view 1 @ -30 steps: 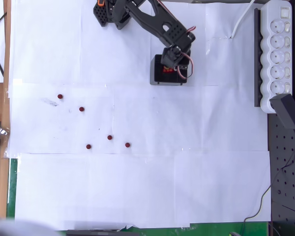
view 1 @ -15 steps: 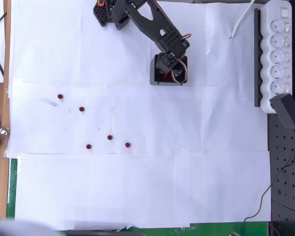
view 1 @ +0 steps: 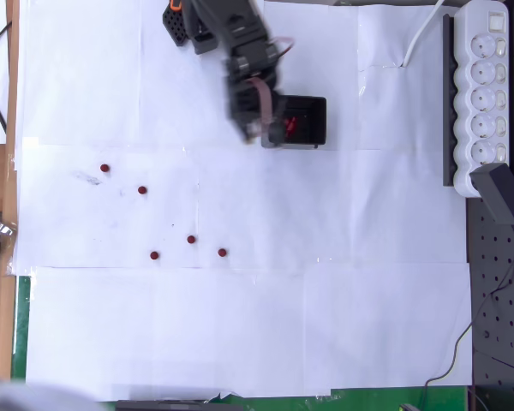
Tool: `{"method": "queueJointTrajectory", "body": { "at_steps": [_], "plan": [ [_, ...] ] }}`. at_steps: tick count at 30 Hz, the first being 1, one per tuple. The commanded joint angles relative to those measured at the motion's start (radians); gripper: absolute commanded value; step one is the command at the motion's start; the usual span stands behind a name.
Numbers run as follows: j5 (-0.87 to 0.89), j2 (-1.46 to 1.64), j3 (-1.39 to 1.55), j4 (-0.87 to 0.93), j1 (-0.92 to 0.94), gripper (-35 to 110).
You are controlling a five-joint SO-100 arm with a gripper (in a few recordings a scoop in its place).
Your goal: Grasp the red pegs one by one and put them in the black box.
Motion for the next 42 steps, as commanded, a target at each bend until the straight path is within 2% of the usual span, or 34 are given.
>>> {"method": "queueJointTrajectory", "body": {
  "at_steps": [1,4,9,15,29,42],
  "plan": [
    [0.202,-0.025,-0.189,-0.311,0.16,18],
    [0.325,0.014,-0.33,-0.523,0.232,18],
    [0.414,0.141,-0.428,-0.839,0.318,18],
    [0.497,0.304,-0.437,-1.048,0.396,17],
    [0.468,0.581,-0.284,-1.238,0.422,17],
    [0.482,0.721,-0.15,-1.264,0.443,17]
  ]
}}
